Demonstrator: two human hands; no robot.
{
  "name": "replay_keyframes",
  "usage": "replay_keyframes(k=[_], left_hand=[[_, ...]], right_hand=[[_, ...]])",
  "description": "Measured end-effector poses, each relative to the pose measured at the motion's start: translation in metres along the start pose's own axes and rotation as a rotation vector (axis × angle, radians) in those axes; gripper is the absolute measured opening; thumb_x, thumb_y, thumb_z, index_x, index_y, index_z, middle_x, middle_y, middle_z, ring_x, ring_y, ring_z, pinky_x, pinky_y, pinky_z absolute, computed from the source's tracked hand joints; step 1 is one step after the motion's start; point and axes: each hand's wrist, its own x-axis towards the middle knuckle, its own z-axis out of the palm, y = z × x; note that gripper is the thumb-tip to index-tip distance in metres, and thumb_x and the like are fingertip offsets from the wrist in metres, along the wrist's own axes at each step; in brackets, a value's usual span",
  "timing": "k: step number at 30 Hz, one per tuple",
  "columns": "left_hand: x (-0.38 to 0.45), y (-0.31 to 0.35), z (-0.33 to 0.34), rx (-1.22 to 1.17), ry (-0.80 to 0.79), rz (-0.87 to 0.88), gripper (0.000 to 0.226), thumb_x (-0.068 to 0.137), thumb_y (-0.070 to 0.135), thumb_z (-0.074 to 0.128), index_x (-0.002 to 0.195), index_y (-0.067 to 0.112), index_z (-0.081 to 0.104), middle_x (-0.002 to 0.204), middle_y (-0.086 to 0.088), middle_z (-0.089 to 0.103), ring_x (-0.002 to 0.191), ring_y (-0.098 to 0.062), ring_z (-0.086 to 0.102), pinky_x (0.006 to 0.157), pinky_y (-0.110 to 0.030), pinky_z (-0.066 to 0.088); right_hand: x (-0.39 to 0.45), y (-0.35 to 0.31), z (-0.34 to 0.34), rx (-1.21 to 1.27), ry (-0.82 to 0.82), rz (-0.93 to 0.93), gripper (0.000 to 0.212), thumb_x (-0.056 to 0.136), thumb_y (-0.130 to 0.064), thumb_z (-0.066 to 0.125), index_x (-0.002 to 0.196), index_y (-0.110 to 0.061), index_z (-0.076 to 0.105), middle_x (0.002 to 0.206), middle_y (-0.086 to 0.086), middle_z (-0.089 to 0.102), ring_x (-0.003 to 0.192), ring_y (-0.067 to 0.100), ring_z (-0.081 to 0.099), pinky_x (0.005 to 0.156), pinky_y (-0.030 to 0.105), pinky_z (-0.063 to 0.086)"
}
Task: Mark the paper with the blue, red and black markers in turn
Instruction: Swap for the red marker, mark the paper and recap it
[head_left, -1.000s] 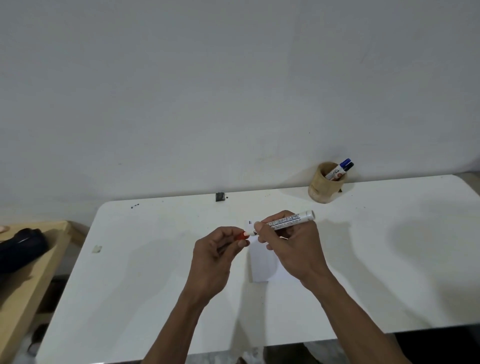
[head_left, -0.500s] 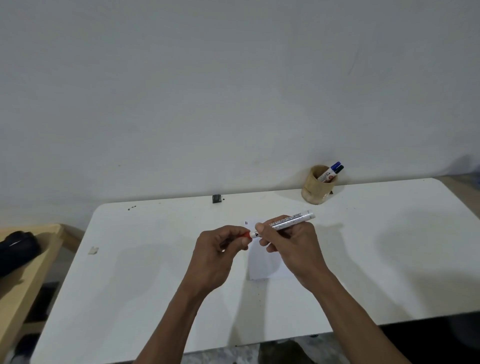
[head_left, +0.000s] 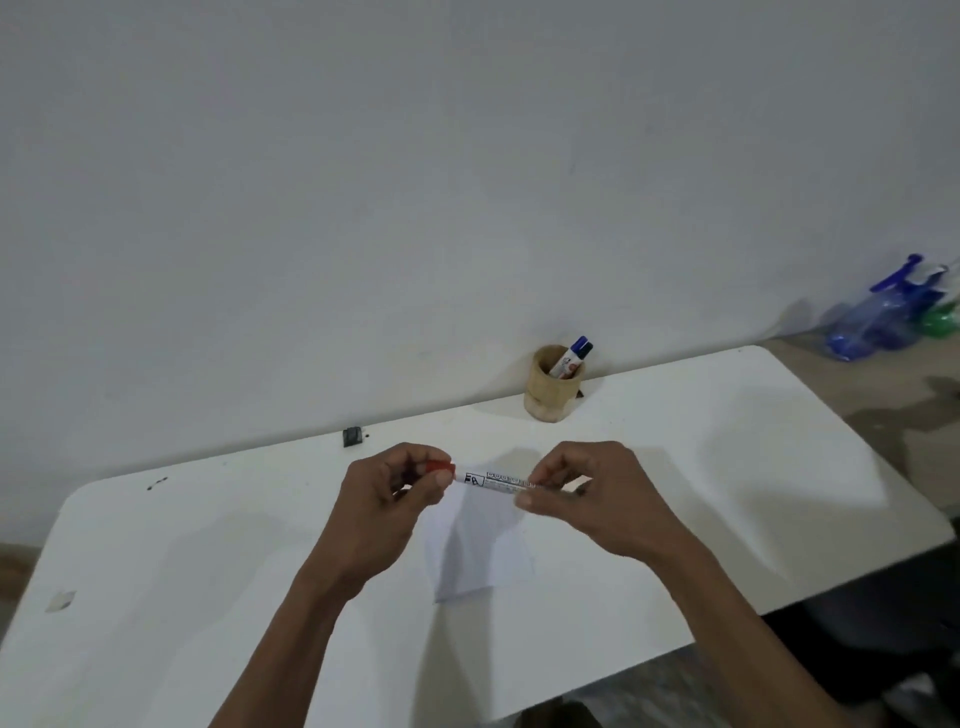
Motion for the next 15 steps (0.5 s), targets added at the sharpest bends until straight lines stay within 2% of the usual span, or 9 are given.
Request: replay_keyframes(k=[2,4,7,9,11,12,15], left_hand=[[0.014,0.012,0.01,0.041,-0.056,0.014,0.008,0.089,0.011,0.07,0.093,0.017,0.074,0.075,0.008,0.07,0.073,-0.012,0.065,0.08,-0.033,0.057],[0.031,0.022,0.026,0.101,-0.106,0.03,0.005,0.089,0.015,0.071,0.09,0.019,0.074,0.081,0.009,0.073,0.078,-0.011,0.066,0.083,-0.038,0.058],[0.055,0.033,0.054,0.184,-0.1,0.071,0.003,0.088,0.019,0.072,0.089,0.021,0.075,0.086,0.009,0.075,0.08,-0.008,0.067,0.078,-0.034,0.058],[0.069,0.039,0.069,0.2,-0.097,0.071,0.006,0.085,0.02,0.075,0.091,0.022,0.075,0.086,0.008,0.075,0.082,-0.007,0.068,0.074,-0.03,0.058],[0.085,0.038,0.081,0.195,-0.12,0.038,0.026,0.08,0.018,0.081,0.103,0.024,0.071,0.092,0.006,0.073,0.087,-0.007,0.068,0.077,-0.033,0.06],[0.093,0.036,0.087,0.204,-0.121,0.008,0.037,0.077,0.018,0.083,0.11,0.025,0.068,0.096,0.006,0.071,0.089,-0.006,0.067,0.078,-0.034,0.061],[0.118,0.022,0.104,0.292,-0.038,-0.061,0.056,0.074,0.024,0.085,0.122,0.028,0.057,0.105,0.009,0.067,0.093,-0.005,0.066,0.076,-0.025,0.058]], right_hand=[[0.005,0.004,-0.005,-0.082,-0.027,-0.011,0.015,0.076,-0.023,0.09,0.082,-0.018,0.078,0.079,-0.002,0.076,0.054,0.001,0.06,0.051,0.016,0.046],[0.012,0.01,-0.006,-0.128,-0.017,-0.049,0.016,0.078,-0.024,0.088,0.09,-0.023,0.077,0.08,-0.009,0.075,0.069,0.0,0.067,0.061,0.017,0.05],[0.025,0.019,-0.009,-0.196,-0.036,-0.099,0.025,0.087,-0.023,0.079,0.11,-0.026,0.069,0.083,-0.008,0.073,0.073,-0.003,0.066,0.069,0.014,0.051],[0.035,0.026,-0.017,-0.217,-0.035,-0.141,0.039,0.092,-0.02,0.073,0.126,-0.033,0.059,0.084,-0.009,0.07,0.076,0.0,0.066,0.072,0.019,0.054],[0.048,0.032,-0.029,-0.169,0.007,-0.171,0.056,0.094,-0.016,0.069,0.139,-0.04,0.047,0.084,-0.009,0.069,0.073,0.004,0.068,0.072,0.028,0.059],[0.057,0.035,-0.036,-0.132,0.058,-0.184,0.062,0.094,-0.014,0.067,0.143,-0.043,0.042,0.082,-0.009,0.069,0.071,0.007,0.069,0.071,0.027,0.06],[0.088,0.037,-0.061,-0.046,0.265,-0.199,0.072,0.094,-0.011,0.069,0.147,-0.048,0.036,0.084,-0.018,0.069,0.075,-0.002,0.072,0.064,0.008,0.053]])
